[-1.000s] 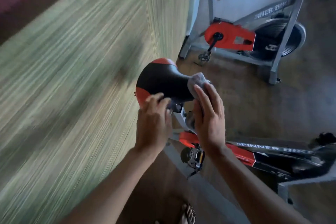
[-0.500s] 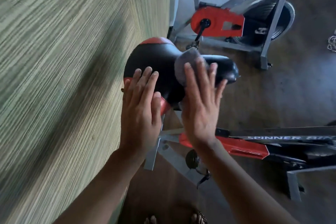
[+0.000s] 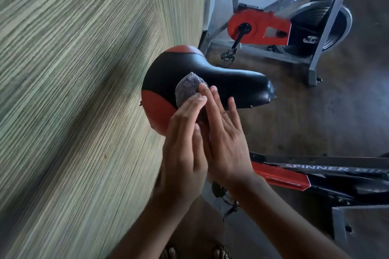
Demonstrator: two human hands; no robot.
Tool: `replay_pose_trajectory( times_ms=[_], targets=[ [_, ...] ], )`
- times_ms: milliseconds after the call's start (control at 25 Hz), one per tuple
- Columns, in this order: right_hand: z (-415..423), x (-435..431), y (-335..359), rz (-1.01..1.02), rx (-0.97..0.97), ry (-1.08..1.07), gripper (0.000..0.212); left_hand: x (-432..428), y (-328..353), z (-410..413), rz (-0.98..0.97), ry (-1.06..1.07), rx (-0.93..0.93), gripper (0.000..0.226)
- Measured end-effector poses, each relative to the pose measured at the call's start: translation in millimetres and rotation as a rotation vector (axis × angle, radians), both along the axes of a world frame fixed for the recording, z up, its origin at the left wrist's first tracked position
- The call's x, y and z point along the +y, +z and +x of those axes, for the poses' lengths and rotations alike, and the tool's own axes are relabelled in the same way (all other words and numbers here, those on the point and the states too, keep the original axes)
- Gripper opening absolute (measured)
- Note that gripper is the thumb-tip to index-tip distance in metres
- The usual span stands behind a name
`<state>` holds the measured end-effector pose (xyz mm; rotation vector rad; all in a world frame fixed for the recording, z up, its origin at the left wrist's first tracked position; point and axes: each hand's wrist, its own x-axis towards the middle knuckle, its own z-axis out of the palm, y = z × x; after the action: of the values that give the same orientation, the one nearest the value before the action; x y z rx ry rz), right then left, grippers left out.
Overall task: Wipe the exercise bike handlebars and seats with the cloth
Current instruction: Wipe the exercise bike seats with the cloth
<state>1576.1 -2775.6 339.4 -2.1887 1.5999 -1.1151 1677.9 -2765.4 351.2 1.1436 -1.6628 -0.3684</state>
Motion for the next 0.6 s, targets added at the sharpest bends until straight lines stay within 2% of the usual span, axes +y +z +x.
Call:
replay_pose_trajectory(
  times_ms=[120,280,320,440,520,600],
  targets=[
    [-31.7,-8.4,23.9,-0.088,0.043,0.003,0.048,0.7,-8.8,-17.8,0.063,0.107,-0.065,0.045],
    [-50.3,-41.0,35.3,-0.097,0.232,-0.101,0.040,-5.9,-18.8,-54.6,0.162,0.387,-0.532,0.054],
    [-47.1,-46.6,33.0,-0.088,0.291,-0.110,0.040,-11.0,-22.2,-62.8,0.154,0.451,-0.588,0.057],
    [-35.9,-49.4,19.4,-0.151,0.377,-0.193,0.039,-22.3,-36.8,-56.6,0.051,0.629,-0.583,0.065],
    [-32.6,-49.5,16.0,-0.196,0.358,-0.247,0.038,-17.6,-42.1,-42.4,-0.005,0.594,-0.633,0.065],
    [-29.7,-49.2,15.9,-0.209,0.345,-0.278,0.038,-8.2,-45.6,-30.6,-0.026,0.530,-0.607,0.063]
  ],
)
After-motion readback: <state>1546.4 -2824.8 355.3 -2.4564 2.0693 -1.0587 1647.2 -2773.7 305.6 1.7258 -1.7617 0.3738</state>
